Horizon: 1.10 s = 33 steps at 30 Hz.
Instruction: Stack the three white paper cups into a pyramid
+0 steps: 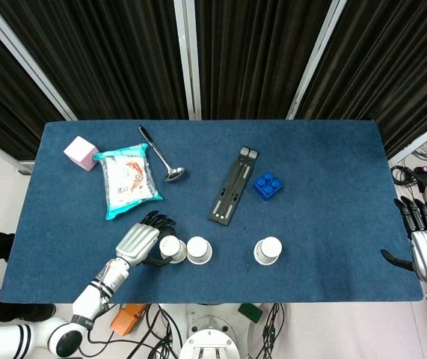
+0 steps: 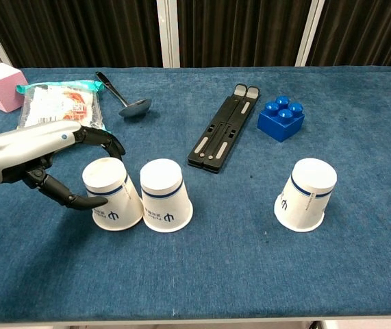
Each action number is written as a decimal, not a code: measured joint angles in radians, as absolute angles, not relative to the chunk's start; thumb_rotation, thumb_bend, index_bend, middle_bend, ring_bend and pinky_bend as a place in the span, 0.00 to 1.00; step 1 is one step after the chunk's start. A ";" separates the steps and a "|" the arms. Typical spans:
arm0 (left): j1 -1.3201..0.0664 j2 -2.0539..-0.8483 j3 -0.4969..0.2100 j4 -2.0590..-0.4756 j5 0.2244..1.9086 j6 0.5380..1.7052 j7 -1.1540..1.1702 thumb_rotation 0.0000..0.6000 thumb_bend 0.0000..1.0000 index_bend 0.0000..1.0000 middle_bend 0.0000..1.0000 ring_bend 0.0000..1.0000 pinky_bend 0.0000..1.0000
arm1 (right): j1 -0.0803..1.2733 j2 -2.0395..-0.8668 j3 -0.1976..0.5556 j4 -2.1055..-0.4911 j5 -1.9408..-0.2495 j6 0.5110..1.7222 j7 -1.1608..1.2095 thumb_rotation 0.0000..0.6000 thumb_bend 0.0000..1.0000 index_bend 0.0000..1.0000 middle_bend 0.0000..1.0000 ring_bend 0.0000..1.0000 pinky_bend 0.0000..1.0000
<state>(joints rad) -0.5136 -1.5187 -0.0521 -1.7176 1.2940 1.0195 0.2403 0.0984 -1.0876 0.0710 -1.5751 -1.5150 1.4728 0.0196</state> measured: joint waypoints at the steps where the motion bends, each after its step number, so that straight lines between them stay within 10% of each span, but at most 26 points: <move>1: -0.514 -1.518 -0.050 -1.718 1.293 1.021 0.246 0.92 0.24 0.34 0.19 0.11 0.00 | 0.101 -1.087 0.069 -1.576 -1.519 1.467 0.020 1.00 0.21 0.00 0.11 0.00 0.00; 20: -0.427 -1.350 -0.020 -1.829 1.348 1.185 0.217 0.95 0.19 0.20 0.16 0.09 0.00 | 0.349 -1.071 0.010 -1.704 -1.693 1.095 0.065 1.00 0.22 0.05 0.10 0.00 0.06; 33: -0.393 -1.313 -0.016 -1.779 1.378 1.201 0.111 0.96 0.19 0.20 0.16 0.09 0.00 | 0.553 -1.190 0.050 -1.749 -1.531 0.799 -0.103 1.00 0.40 0.21 0.10 0.00 0.06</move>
